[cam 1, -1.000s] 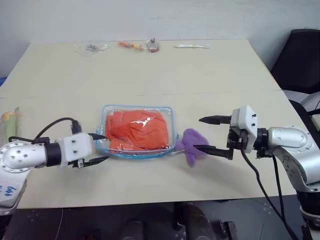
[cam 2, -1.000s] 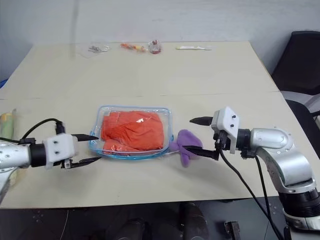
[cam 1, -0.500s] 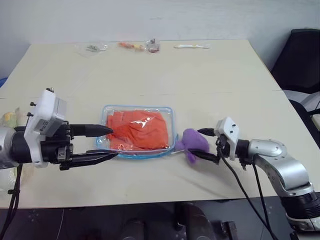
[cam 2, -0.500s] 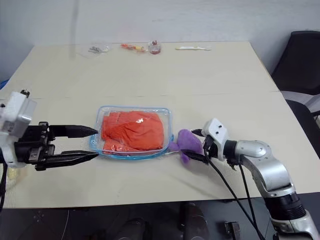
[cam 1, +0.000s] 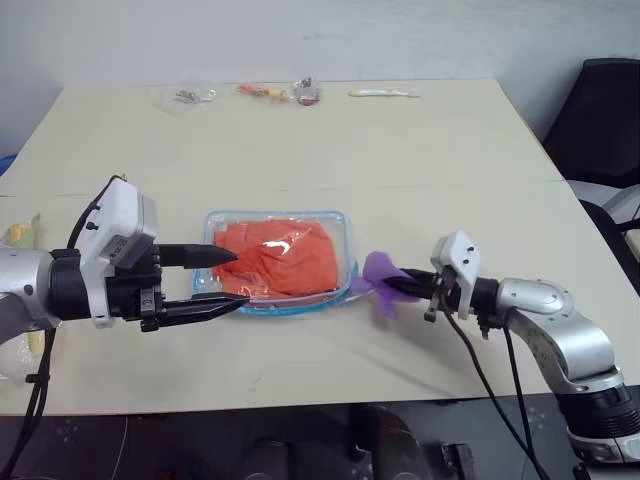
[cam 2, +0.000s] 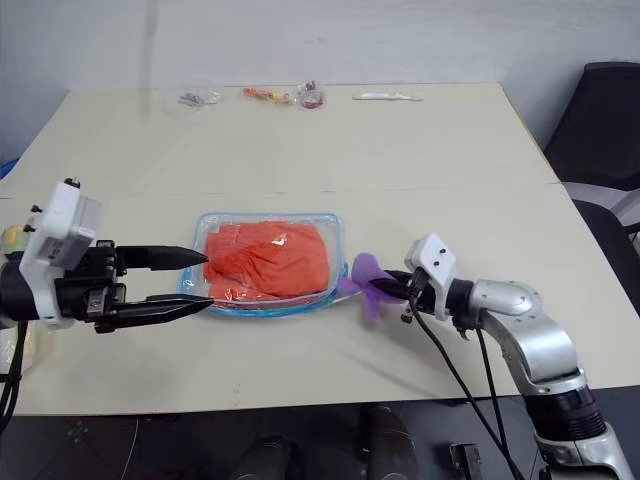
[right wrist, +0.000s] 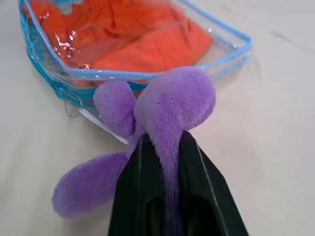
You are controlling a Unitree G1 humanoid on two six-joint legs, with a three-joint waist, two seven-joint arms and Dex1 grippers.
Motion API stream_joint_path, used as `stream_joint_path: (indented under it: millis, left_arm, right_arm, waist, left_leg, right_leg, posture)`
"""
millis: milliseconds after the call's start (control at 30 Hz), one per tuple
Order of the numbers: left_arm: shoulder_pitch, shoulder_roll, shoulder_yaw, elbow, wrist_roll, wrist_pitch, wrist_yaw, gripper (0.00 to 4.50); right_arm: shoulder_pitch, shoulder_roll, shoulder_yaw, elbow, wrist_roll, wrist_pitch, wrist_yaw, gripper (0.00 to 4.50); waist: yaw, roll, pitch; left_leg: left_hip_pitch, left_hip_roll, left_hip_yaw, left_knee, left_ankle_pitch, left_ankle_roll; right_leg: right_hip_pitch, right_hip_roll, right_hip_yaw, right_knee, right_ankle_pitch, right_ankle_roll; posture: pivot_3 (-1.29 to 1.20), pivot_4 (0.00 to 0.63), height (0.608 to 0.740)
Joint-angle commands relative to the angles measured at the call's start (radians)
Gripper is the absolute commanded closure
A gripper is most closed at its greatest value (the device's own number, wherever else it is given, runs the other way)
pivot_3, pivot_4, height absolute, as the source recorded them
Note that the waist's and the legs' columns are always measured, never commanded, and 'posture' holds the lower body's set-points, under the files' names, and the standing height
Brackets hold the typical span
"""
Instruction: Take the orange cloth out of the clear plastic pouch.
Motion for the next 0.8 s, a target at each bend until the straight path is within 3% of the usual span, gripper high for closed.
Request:
stream_joint_path:
  millis: [33, 367, 567, 800]
  left_arm:
    - [-0.017, -0.001, 0.006, -0.003, 0.011, -0.023, 0.004, 1.32]
    - [-0.034, -0.015, -0.028, -0.009, 0.027, -0.032, 0.028, 1.32]
    - [-0.025, -0.023, -0.027, -0.022, 0.028, -0.028, 0.043, 1.32]
    - [0.002, -0.027, -0.054, -0.049, 0.057, -0.034, 0.042, 1.32]
  right_arm:
    - [-0.020, -0.011, -0.052, -0.087, 0.052, -0.049, 0.034, 4.48]
    - [-0.041, -0.098, 0.071, -0.027, -0.190, -0.464, 0.192, 4.48]
    - [-0.042, -0.089, 0.059, -0.048, -0.149, -0.466, 0.215, 4.48]
    - [-0.108, 0.011, 0.209, -0.091, -0.167, -0.501, 0.249, 4.48]
  waist:
    - [0.000, 0.000, 0.000]
    - [0.001, 0.000, 0.000]
    - [0.000, 0.000, 0.000]
    - [-0.002, 0.000, 0.000]
  left_leg:
    - [0.000, 0.000, 0.000, 0.000, 0.000, 0.000]
    - [0.001, 0.000, 0.000, 0.000, 0.000, 0.000]
    - [0.001, 0.000, 0.000, 0.000, 0.000, 0.000]
    - [0.001, 0.000, 0.000, 0.000, 0.000, 0.000]
  right_leg:
    - [0.000, 0.000, 0.000, 0.000, 0.000, 0.000]
    - [0.000, 0.000, 0.000, 0.000, 0.000, 0.000]
    - [0.000, 0.000, 0.000, 0.000, 0.000, 0.000]
    - [0.000, 0.000, 0.000, 0.000, 0.000, 0.000]
  posture:
    - [0.00, 0.150, 0.740]
    - [0.00, 0.150, 0.740]
    - [0.00, 0.150, 0.740]
    - [0.00, 0.150, 0.740]
